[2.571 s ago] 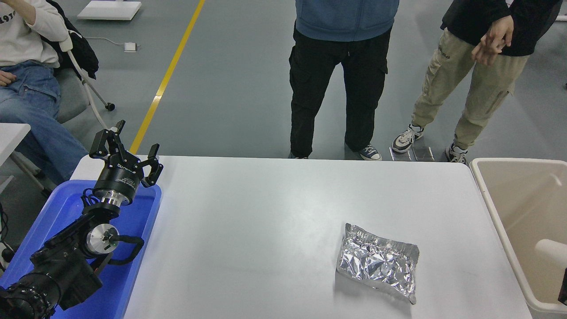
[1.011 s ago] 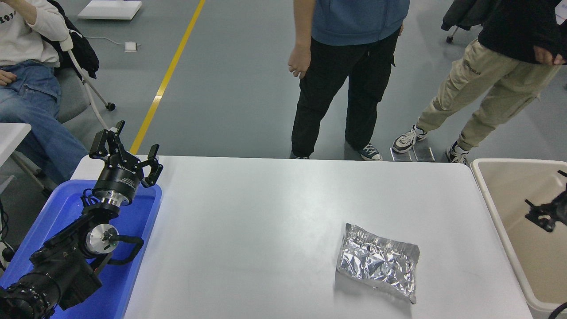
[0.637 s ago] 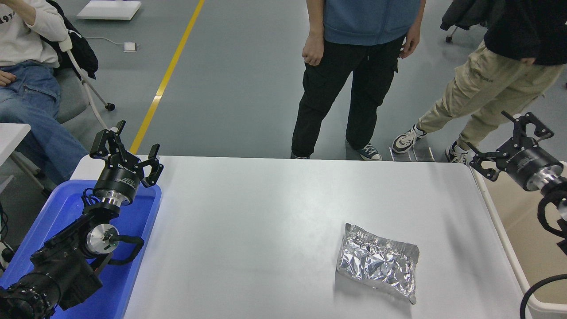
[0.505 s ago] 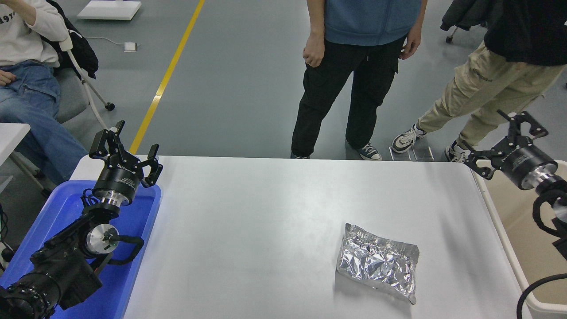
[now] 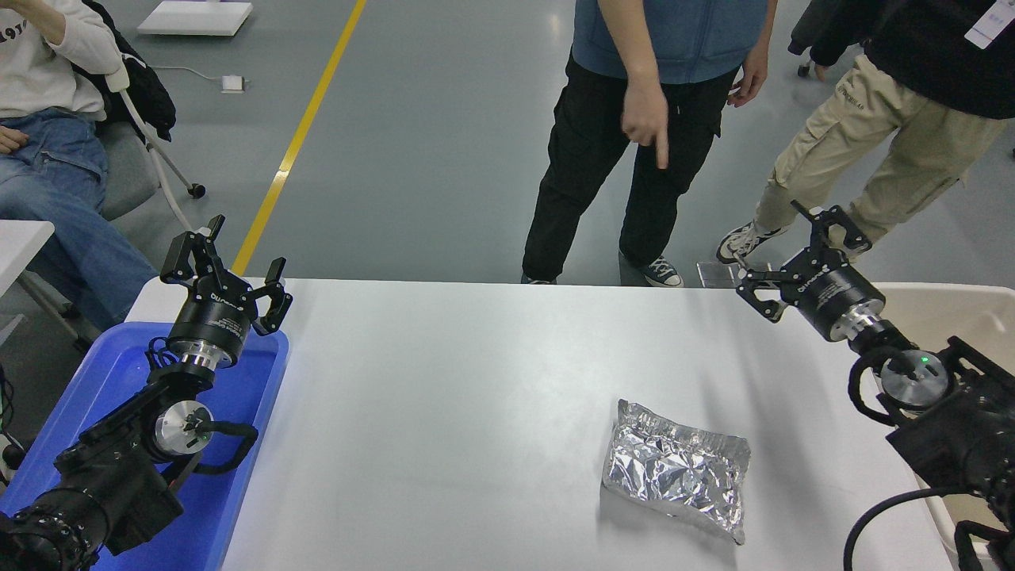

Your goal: Dispose of the paper cup in the dustbin

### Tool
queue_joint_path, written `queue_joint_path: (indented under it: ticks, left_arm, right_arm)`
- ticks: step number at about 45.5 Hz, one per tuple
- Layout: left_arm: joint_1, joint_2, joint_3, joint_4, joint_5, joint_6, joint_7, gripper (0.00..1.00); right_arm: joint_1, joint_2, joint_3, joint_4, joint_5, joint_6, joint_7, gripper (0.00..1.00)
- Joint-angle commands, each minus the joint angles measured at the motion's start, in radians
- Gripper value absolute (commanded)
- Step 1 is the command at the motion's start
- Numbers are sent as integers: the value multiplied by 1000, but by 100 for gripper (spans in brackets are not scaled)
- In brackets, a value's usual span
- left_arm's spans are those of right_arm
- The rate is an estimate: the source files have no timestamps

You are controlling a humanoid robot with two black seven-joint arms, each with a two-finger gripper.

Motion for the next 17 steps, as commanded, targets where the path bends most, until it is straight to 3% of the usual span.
queue_joint_path:
  ticks: [1, 17]
  left_arm:
    - [0, 0, 0, 0, 0, 0, 0, 100]
    - [0, 0, 0, 0, 0, 0, 0, 100]
  right_arm:
    - [-16, 68, 1, -8, 0, -8, 15, 100]
    - [-51, 68, 0, -5, 0, -6, 60, 100]
